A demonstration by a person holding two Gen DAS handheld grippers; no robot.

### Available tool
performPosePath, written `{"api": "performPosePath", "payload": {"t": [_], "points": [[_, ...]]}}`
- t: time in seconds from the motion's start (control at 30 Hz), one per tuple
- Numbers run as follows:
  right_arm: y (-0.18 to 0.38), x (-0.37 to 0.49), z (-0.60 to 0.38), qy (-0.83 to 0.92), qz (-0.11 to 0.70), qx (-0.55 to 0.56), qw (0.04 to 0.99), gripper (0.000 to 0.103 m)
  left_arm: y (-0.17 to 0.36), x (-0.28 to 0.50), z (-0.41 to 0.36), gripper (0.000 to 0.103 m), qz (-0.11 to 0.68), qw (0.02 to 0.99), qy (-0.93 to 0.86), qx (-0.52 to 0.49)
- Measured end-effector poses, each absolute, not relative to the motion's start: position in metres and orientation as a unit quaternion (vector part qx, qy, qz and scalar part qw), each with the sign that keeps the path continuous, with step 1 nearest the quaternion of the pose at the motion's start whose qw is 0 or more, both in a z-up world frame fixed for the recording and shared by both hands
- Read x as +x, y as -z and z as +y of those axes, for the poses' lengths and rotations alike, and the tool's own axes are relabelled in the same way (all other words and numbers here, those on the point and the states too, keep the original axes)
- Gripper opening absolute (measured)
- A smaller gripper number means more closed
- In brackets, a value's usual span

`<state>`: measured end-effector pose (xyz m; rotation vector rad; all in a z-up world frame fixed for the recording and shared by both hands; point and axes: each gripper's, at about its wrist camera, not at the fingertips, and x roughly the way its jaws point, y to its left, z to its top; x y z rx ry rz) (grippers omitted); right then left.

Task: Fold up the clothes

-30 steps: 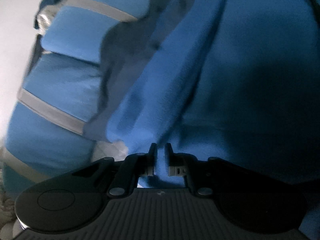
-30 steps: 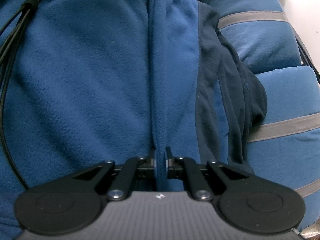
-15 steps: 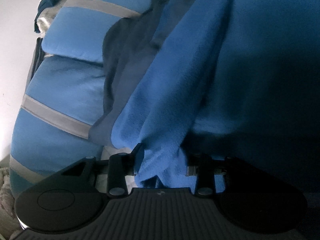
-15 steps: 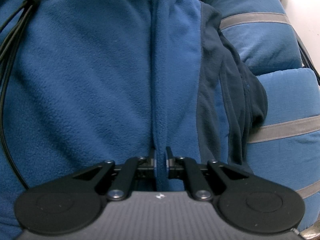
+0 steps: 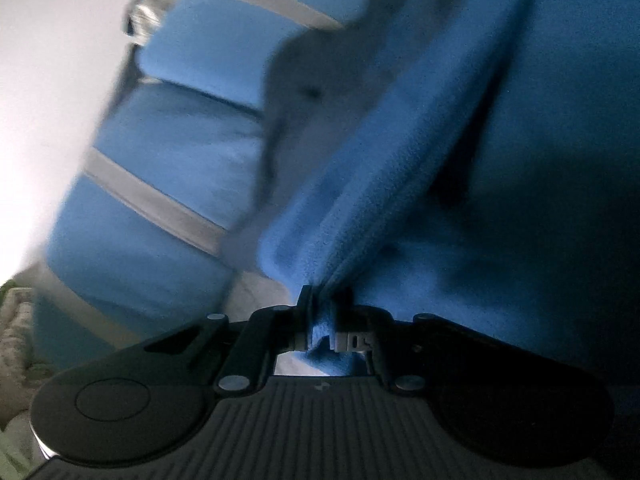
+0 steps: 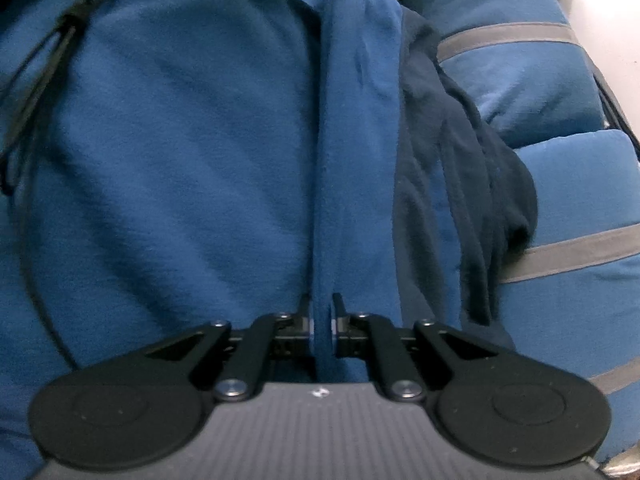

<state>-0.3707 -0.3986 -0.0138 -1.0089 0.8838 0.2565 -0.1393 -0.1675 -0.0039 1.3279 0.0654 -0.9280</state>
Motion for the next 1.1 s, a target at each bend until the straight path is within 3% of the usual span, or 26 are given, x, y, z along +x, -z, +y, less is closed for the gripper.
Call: {"api": "performPosePath", "payload": {"t": [0.2,0.27,0.3,0.33,0.37,0.4,0.47,0.53,0.63,0.87,0.97,1.1], "points": [[0.016,-0.371,-0.396,-0.122,0.413,-0.475,0.767,0.007,0.016,-0.141,-0.169,0.011,0.026,0.671,0.408,0.619],[0.018,-0.371,-0.395,-0.118,0.413,-0.480,0.765,0.014,0.014,-0.142,-0.166,0.015,0.016,0.672,0.397,0.624],[0.018,-0.372,-0.394,-0.114,0.412,-0.484,0.764,0.029,0.013,-0.142,-0.164,0.028,0.010,0.674,0.391,0.627],[0.018,-0.373,-0.394,-0.110,0.411,-0.491,0.760,0.034,0.011,-0.141,-0.161,0.044,0.011,0.682,0.382,0.623],[0.015,-0.374,-0.395,-0.110,0.412,-0.493,0.758,0.040,0.007,-0.138,-0.157,0.048,0.017,0.696,0.372,0.614],[0.011,-0.375,-0.397,-0.111,0.414,-0.487,0.761,0.043,0.001,-0.133,-0.153,0.052,0.033,0.715,0.371,0.591],[-0.004,-0.375,-0.405,-0.113,0.411,-0.451,0.784,0.060,-0.024,-0.113,-0.143,0.055,0.100,0.774,0.393,0.487],[-0.024,-0.374,-0.413,-0.118,0.401,-0.395,0.818,0.064,-0.051,-0.085,-0.127,0.058,0.170,0.831,0.414,0.330],[-0.049,-0.370,-0.423,-0.118,0.375,-0.320,0.862,0.072,-0.049,-0.061,-0.116,0.069,0.233,0.849,0.423,0.214],[-0.081,-0.345,-0.432,-0.066,0.318,-0.205,0.923,0.082,-0.029,-0.013,-0.096,0.067,0.359,0.835,0.416,-0.008],[-0.087,-0.333,-0.433,-0.044,0.307,-0.170,0.935,0.084,-0.021,0.004,-0.090,0.046,0.402,0.815,0.409,-0.086],[-0.091,-0.313,-0.428,-0.026,0.301,-0.130,0.944,0.085,-0.015,0.004,-0.093,0.021,0.406,0.810,0.412,-0.096]]}}
